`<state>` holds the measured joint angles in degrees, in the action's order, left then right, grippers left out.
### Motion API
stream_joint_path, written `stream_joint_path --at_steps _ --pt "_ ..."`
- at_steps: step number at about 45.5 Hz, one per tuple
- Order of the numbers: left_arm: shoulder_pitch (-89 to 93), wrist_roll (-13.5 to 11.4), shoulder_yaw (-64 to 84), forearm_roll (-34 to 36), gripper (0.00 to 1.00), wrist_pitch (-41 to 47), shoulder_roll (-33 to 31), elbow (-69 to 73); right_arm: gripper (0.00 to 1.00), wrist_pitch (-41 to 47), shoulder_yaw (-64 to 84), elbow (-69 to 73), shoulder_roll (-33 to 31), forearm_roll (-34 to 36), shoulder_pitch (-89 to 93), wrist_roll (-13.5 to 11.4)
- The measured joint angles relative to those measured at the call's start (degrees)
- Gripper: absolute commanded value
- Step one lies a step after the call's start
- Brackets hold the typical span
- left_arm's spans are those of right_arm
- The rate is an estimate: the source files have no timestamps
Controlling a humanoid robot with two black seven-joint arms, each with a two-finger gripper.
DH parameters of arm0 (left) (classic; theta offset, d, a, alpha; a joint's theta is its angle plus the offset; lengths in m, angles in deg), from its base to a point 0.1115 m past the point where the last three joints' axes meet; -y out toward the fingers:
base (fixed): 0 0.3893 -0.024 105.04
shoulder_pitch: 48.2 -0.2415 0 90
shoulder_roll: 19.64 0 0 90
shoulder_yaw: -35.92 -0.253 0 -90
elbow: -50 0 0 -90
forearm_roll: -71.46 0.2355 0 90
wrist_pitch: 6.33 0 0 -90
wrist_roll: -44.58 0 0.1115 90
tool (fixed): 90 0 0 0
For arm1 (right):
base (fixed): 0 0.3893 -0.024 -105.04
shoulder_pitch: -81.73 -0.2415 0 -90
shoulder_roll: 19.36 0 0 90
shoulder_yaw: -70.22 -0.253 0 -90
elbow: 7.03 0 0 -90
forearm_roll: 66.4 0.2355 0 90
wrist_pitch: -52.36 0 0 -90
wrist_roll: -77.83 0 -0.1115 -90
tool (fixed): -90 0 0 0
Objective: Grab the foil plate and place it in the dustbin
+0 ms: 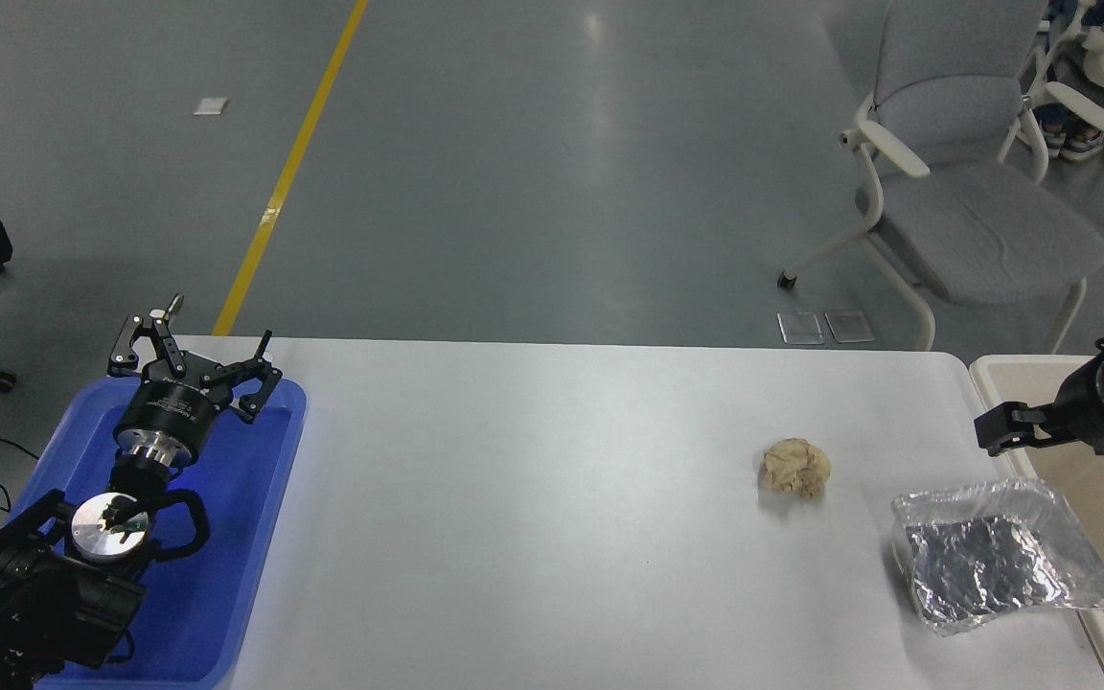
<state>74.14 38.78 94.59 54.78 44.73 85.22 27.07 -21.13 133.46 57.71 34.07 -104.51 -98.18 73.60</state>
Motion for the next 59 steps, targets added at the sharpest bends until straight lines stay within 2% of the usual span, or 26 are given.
stream_joint_path --at_steps 16,45,54,59 --pt "0.0 0.0 0.0 0.0 1.0 0.0 0.0 0.0 1.0 -9.5 -3.7 -9.3 0.4 -4.8 15.6 0.2" --pt "0.0 0.0 0.0 0.0 1.0 0.0 0.0 0.0 0.97 -22.1 -9.2 -18.8 3.1 -5.8 31.1 0.4" --pt "0.0 0.0 0.0 0.0 1.0 0.0 0.0 0.0 0.83 -24.1 -10.2 -20.7 3.7 -5.8 33.6 0.7" --pt "0.0 0.0 0.0 0.0 1.0 0.0 0.0 0.0 0.57 -24.9 -10.5 -21.5 3.8 -5.8 34.7 1.1"
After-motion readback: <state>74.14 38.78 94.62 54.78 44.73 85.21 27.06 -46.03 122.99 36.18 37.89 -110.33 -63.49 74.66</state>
